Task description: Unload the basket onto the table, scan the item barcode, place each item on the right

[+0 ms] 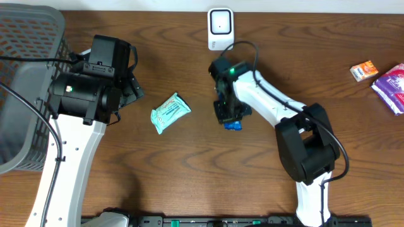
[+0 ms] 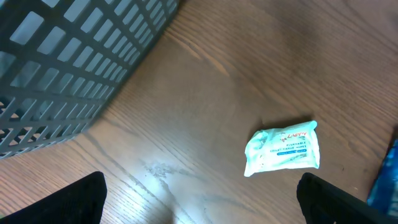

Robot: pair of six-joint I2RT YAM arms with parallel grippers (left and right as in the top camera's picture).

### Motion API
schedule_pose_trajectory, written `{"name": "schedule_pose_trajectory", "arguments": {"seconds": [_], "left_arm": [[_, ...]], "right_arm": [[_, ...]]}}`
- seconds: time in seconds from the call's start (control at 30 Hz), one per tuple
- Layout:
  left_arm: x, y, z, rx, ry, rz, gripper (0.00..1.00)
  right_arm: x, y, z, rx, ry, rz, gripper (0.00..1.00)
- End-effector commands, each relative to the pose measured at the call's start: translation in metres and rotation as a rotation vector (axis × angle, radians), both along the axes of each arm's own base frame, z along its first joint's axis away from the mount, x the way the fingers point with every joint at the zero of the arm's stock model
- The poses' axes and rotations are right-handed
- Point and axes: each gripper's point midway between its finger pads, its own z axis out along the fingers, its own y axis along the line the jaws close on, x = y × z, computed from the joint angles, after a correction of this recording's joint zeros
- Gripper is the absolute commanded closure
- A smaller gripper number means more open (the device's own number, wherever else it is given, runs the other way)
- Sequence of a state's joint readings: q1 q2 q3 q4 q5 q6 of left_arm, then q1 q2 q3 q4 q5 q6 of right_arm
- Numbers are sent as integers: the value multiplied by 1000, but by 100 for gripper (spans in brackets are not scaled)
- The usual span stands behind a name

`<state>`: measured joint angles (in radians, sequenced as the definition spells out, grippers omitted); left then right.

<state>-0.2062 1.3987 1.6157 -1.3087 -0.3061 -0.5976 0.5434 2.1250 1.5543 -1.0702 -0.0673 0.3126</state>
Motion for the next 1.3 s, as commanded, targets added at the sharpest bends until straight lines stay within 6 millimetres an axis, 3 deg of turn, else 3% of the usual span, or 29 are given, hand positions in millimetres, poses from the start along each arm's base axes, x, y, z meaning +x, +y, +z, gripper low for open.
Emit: {"name": "schedule_pose_trajectory", "arguments": {"seconds": [0.0, 0.13, 0.27, 0.53, 0.67, 0.8, 0.93, 1.27], "left_arm": [[1, 4, 2, 23, 0, 2, 2], [1, 4, 2, 23, -1, 2, 2], [1, 4, 2, 23, 0, 2, 2], [1, 4, 2, 23, 0, 2, 2], [1, 4, 2, 23, 0, 2, 2], [1, 4, 2, 23, 0, 2, 2], [1, 4, 2, 23, 0, 2, 2], [1, 4, 2, 23, 0, 2, 2]], "right_arm": [[-18, -5, -13, -22, 37, -18, 99], [-26, -3, -16, -16, 64, -14, 99], [-19, 5, 0, 21, 48, -16, 99], [40, 13, 70, 84, -144, 3, 99], [66, 11, 80, 91, -238, -17, 98], [79, 2, 72, 42, -288, -32, 99], [87, 6, 58, 57, -316, -44, 99], [89, 4, -6, 85, -386, -92, 99]]}}
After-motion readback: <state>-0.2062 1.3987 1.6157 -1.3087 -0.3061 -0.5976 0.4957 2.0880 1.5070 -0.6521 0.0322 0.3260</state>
